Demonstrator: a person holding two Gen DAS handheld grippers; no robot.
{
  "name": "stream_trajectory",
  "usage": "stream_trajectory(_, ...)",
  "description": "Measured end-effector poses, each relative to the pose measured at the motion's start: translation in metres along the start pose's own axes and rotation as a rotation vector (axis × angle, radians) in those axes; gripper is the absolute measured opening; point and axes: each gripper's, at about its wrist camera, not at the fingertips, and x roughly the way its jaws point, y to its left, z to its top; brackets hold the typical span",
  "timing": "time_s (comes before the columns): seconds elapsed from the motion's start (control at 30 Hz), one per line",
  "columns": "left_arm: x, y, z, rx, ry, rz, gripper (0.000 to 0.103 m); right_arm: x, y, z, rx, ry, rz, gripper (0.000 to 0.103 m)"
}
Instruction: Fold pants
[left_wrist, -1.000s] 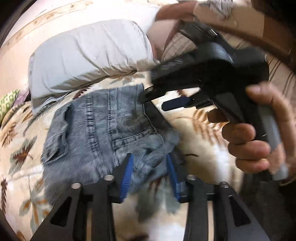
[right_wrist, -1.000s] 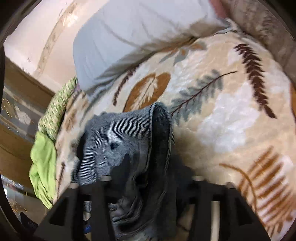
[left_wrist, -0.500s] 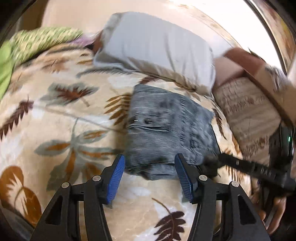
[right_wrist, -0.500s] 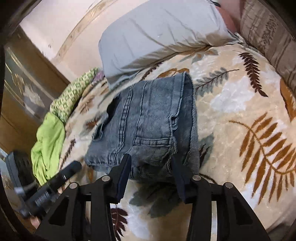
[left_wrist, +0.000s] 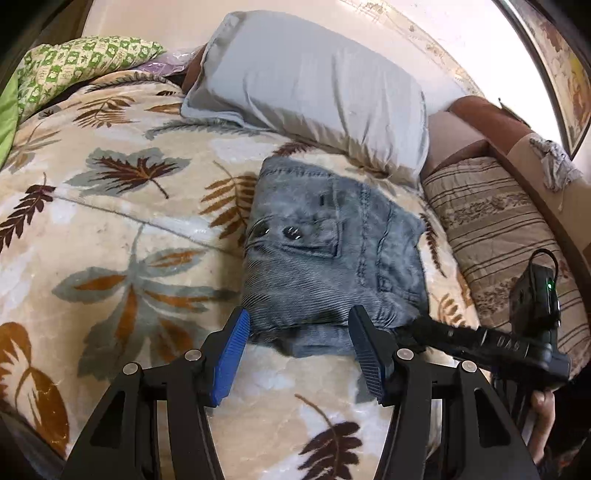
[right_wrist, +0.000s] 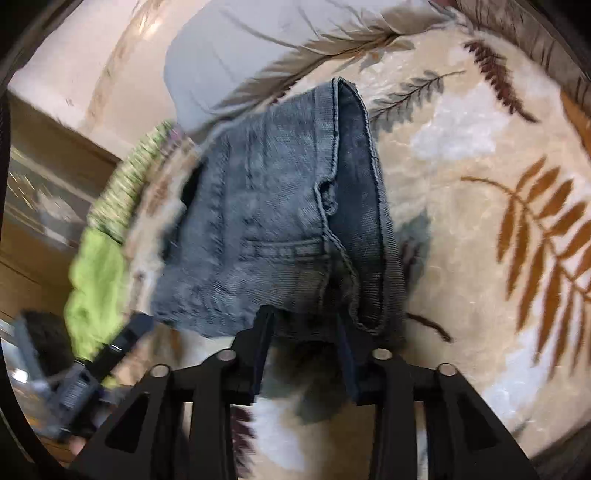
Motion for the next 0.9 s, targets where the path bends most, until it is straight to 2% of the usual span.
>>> stream_trajectory(0.07, -0.002, 0.002, 0.003, -0.014, -0.015, -0.012, 0.056, -0.002, -0.001, 0.009, 0.022, -0.016, 0.028, 0.055)
stream_trajectory(0.13, 0.001, 0.006, 0.008, -0.036, -0.01, 0.0, 0.056, 0.007, -0.005, 0.018, 0.052, 0.012, 0.017, 0.054)
stream_trajectory(0.2, 0.01, 0.011, 0.017, -0.053, 0.012, 0.036, 0.056, 0.024, -0.003, 0.023, 0.057, 0.067, -0.021, 0.05)
stream_trajectory(0.27, 0.023, 0.013, 0.025, -0.06, 0.066, 0.048, 0.054, 0.03, -0.002, 0.02, 0.064, 0.071, -0.055, 0.025)
stream_trajectory(0.3, 0.032, 0.012, 0.027, -0.057, 0.106, 0.039, 0.054, 0.031, -0.003, 0.018, 0.067, 0.061, -0.075, 0.02)
stream_trajectory(0.33, 0.038, 0.012, 0.026, -0.055, 0.121, 0.026, 0.053, 0.031, -0.004, 0.016, 0.062, 0.055, -0.093, 0.01)
stream_trajectory(0.37, 0.042, 0.011, 0.023, -0.049, 0.117, 0.025, 0.052, 0.027, -0.004, 0.013, 0.052, 0.044, -0.095, 0.006)
stream_trajectory(0.43, 0.043, 0.007, 0.021, -0.024, 0.108, 0.05, 0.05, 0.015, 0.003, 0.013, 0.008, 0.01, -0.108, 0.005)
stream_trajectory(0.53, 0.039, 0.003, 0.023, -0.019, 0.102, 0.029, 0.049, -0.026, 0.029, 0.013, -0.078, -0.095, -0.132, 0.004)
stream_trajectory(0.6, 0.04, 0.0, 0.02, -0.002, 0.11, 0.034, 0.05, -0.037, 0.041, 0.011, -0.115, -0.121, -0.177, 0.004)
stream_trajectory(0.7, 0.05, -0.004, 0.013, 0.038, 0.123, 0.087, 0.05, -0.002, 0.035, 0.006, -0.151, -0.071, -0.301, 0.004)
stream_trajectory(0.77, 0.057, -0.007, 0.01, 0.08, 0.13, 0.124, 0.053, 0.017, 0.006, 0.002, -0.092, -0.002, -0.294, 0.004)
stream_trajectory(0.8, 0.058, -0.009, 0.008, 0.091, 0.13, 0.128, 0.054, 0.022, 0.001, 0.001, -0.081, 0.0, -0.295, 0.004)
stream_trajectory(0.9, 0.056, -0.007, 0.007, 0.074, 0.12, 0.119, 0.055, 0.02, 0.009, 0.002, -0.111, -0.004, -0.304, 0.005)
